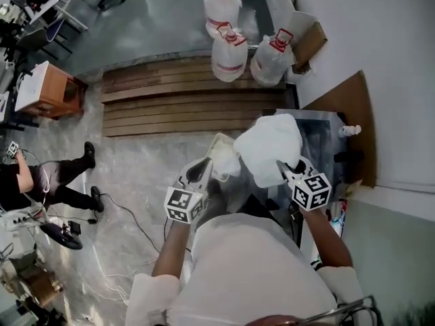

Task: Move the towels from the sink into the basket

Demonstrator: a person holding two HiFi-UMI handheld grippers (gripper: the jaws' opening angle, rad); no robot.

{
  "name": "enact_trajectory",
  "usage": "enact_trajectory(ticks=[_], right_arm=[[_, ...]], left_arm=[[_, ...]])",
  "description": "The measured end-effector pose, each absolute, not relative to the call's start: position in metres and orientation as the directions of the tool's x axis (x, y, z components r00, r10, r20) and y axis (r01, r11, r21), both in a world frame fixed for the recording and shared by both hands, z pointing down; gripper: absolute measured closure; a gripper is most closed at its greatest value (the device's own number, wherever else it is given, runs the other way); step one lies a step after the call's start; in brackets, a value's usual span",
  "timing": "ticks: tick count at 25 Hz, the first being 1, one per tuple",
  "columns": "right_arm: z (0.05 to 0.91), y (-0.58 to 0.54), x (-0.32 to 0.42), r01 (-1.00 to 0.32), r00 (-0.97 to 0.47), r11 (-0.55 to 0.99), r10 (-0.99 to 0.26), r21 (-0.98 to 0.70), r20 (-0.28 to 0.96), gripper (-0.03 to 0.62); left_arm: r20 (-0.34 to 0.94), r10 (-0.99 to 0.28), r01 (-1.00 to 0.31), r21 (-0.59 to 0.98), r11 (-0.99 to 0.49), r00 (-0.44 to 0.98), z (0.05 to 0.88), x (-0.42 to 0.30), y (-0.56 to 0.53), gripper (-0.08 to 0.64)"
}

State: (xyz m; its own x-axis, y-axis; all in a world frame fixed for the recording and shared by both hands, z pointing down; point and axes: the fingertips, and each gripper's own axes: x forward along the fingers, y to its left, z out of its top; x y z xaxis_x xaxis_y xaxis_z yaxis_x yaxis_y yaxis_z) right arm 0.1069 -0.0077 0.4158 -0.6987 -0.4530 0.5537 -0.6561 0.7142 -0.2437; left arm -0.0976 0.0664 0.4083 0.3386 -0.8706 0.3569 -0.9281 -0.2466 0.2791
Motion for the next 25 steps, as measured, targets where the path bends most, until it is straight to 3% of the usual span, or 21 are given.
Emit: enact_trajectory(ticks=[13, 25], right_arm=[[0.649, 0.016, -0.053, -0.613, -0.667, 0.716, -0.244, -0.333, 0.704, 0.499], [0.988, 0.041, -0.089, -0.71, -0.457, 0.642, -0.108, -0.289, 0.883, 0.499]], left_arm=[[0.463, -0.864, -0.956, 0.288, -0.064, 0.197, 0.529, -0.213, 0.105, 0.543], [0.541, -0.784, -0.887, 0.461, -0.026, 0.304, 0.73, -0.209, 0.101, 0.543]])
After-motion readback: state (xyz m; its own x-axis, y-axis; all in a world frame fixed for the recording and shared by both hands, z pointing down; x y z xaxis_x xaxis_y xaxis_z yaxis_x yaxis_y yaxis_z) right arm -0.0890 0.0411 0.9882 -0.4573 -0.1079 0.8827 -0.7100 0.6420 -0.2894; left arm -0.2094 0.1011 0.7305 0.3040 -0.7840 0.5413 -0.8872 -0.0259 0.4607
